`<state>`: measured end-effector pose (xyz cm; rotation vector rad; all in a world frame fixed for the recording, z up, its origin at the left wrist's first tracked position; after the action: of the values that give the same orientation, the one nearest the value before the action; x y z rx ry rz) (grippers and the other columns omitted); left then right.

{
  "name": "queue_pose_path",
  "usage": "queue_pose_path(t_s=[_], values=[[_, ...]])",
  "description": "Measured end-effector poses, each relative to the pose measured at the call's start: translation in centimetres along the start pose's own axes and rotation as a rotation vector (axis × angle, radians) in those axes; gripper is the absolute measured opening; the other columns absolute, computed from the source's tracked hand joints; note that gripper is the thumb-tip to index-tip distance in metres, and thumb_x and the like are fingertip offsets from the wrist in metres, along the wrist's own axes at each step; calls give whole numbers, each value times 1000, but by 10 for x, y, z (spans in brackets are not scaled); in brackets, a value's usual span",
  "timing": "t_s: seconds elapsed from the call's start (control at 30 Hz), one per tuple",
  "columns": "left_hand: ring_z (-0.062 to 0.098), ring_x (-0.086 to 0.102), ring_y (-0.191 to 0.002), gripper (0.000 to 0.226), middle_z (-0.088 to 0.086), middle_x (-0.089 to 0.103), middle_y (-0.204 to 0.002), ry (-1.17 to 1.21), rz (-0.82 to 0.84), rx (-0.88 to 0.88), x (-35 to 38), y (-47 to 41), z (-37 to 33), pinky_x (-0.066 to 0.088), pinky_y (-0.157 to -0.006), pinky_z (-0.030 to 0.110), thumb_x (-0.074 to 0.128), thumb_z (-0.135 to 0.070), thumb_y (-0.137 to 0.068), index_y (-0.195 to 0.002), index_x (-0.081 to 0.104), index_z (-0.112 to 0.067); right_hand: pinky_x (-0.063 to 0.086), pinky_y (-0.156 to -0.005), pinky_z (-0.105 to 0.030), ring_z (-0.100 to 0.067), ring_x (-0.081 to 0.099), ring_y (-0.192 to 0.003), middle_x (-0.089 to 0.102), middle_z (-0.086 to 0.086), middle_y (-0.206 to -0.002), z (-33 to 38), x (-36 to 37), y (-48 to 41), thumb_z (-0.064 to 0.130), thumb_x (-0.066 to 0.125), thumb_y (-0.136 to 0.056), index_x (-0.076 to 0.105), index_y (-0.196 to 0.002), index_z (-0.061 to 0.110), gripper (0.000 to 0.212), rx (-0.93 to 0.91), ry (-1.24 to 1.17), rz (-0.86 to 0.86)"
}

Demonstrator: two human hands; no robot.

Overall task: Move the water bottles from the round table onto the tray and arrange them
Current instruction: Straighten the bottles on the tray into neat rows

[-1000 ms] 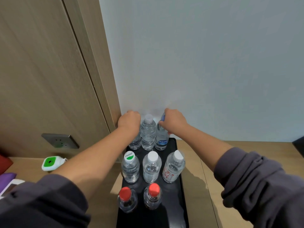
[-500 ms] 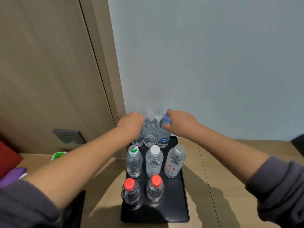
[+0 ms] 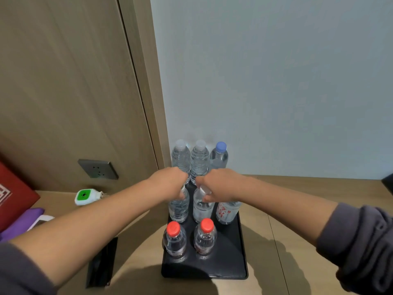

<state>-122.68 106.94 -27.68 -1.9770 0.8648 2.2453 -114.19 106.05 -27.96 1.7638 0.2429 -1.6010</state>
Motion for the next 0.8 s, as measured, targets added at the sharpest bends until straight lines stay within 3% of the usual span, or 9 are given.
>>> queue_pose_path(t_s=[0.2,0.4,0.53,0.6,0.7,0.8], values=[[31,62,-95,27,11,62,-104,-95,-80,52,-13,-6,-8,43,-64,33,61,-25,-85,-108,55,-13,34,-62,-32,-28,57,-86,48,-2,-81,-15,-6,-5,32,61,-89,54,-107,13,27,45,-101,-120],[24,55,-84,21,7,58,-99,-166,-24,34,-26,-25,-5,41,-61,33,60,-13,-87,-107,55,-13,43,-62,-32,-25,53,-77,51,0,-77,-40,-15,-15,34,60,-90,52,-93,14,22,168,-197,-144],[23,52,-86,27,9,58,-108,-159,-11,28,-33,-37,-2,40,-65,31,58,-5,-88,-113,55,-13,52,-64,-33,-21,59,-65,63,-3,-70,-51,-20,-27,36,61,-87,56,-88,10,27,277,-244,-180],[24,55,-91,27,9,56,-109,-151,-21,15,-37,-42,1,41,-66,30,56,-1,-88,-113,56,-12,48,-57,-30,-22,64,-70,59,-2,-61,-57,-20,-33,35,61,-85,57,-84,10,26,340,-278,-202],[23,50,-82,24,9,56,-105,-146,-39,-11,-42,-48,7,40,-65,30,51,3,-88,-107,58,-10,42,-46,-25,-17,59,-55,58,-1,-55,-65,-19,-42,32,61,-82,53,-75,12,22,424,-374,-255],[23,50,-83,25,8,50,-98,-140,-62,-37,-43,-50,11,40,-66,30,51,5,-88,-109,57,-8,47,-51,-26,-15,59,-56,63,-3,-61,-69,-18,-48,31,62,-81,56,-78,11,20,484,-463,-303]])
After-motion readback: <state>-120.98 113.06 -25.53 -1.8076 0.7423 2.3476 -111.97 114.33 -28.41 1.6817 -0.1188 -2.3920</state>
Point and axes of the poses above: each hand's wrist, its own y-axis away from the middle knuckle, its own x-axis out of the palm, z = x × y, the point moved 9 cm from there along -y, towards the middle knuckle
